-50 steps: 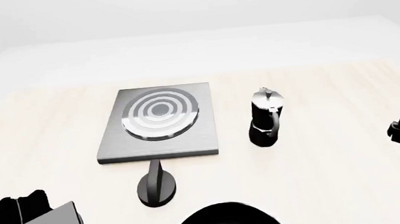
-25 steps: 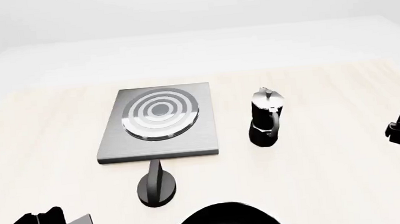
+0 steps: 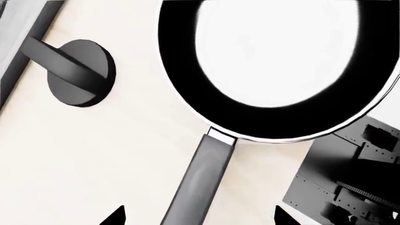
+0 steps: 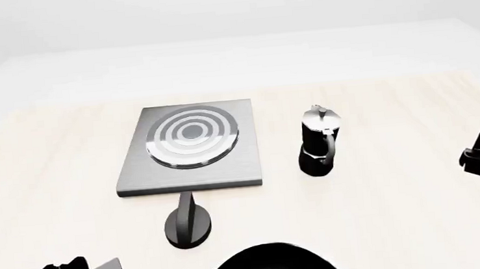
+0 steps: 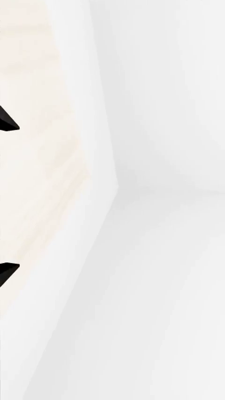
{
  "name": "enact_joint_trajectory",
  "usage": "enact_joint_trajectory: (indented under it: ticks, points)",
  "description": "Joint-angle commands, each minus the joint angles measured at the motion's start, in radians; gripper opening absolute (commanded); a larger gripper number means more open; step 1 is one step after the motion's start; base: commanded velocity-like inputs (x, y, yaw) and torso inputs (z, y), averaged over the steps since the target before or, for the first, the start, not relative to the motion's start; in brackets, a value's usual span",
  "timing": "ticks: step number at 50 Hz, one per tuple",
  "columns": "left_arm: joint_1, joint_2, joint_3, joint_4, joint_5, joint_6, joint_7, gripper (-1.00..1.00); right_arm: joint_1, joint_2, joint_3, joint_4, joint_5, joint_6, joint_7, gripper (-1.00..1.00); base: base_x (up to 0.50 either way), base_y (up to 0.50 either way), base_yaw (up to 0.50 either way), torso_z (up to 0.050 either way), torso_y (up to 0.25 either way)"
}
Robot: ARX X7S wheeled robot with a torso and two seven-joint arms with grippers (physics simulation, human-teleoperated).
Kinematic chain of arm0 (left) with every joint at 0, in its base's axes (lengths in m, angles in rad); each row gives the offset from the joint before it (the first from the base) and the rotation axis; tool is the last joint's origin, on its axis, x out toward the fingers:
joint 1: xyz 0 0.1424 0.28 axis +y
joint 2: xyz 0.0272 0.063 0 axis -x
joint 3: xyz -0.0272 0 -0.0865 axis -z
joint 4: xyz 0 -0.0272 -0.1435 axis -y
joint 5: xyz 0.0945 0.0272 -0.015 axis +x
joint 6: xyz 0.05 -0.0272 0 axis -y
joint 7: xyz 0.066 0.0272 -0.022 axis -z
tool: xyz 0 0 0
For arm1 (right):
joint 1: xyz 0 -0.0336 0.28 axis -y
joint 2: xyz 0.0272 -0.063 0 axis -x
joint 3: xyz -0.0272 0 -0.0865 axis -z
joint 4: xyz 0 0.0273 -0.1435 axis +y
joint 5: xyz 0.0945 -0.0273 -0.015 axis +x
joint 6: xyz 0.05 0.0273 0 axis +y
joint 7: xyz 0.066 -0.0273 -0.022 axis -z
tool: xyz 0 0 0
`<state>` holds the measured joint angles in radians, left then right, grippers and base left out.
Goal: Turn on the stove and put the frying pan on it.
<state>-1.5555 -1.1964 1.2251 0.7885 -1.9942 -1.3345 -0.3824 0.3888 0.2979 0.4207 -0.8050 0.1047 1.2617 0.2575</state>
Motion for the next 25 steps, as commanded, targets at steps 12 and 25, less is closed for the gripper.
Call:
enact_joint_trajectory:
  ticks: [12, 25]
  points:
    - [0.187, 0.001, 0.015, -0.021, 0.287, 0.080, 0.168, 1.00, 0.006, 0.002, -0.007, -0.003, 0.006, 0.006, 0.006, 1.00, 0.00, 0.00, 0.00, 0.000, 0.000]
    - [0.281, 0.002, 0.055, -0.061, 0.444, 0.121, 0.239, 1.00, 0.004, 0.004, -0.005, -0.007, 0.010, 0.007, 0.006, 1.00, 0.00, 0.00, 0.00, 0.000, 0.000]
